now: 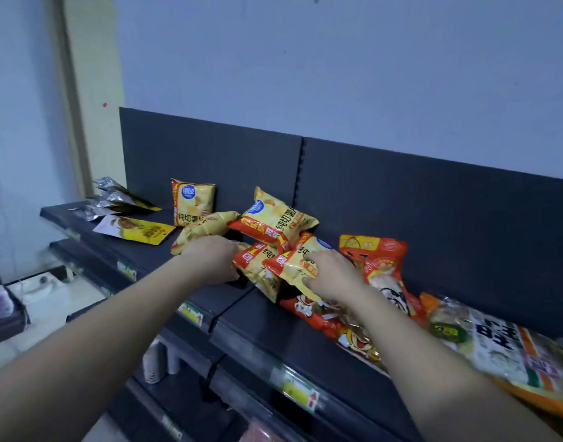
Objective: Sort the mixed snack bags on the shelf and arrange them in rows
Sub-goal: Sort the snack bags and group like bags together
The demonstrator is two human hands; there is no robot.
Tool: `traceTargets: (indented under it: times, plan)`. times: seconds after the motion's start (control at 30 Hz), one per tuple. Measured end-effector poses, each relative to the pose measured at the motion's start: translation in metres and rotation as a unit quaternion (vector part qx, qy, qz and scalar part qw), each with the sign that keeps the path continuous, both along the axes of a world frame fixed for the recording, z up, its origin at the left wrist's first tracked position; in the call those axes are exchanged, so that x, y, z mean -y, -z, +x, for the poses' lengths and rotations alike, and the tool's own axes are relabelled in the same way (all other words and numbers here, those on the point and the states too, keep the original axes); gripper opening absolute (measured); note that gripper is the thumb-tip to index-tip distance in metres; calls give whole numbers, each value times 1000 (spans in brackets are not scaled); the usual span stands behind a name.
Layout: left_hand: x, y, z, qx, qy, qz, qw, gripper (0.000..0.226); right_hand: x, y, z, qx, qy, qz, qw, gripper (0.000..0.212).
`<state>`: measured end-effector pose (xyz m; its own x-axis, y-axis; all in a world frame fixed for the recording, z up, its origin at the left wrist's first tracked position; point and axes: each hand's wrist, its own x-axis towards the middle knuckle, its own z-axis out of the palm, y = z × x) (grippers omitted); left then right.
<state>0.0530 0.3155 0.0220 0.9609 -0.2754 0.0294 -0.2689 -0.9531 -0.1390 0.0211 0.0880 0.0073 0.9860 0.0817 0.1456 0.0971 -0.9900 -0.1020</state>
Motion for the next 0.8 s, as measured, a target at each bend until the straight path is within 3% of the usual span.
traceTargets:
  times: [0.17,0.8]
  plan:
    - [-69,15,20,-9,-23,-2,1000,53,-70,11,28,-9,-22,21,999,48]
    - [-242,47,152,-36,-132,-7,991,47,-268,19,207,-22,-140,53,989,54]
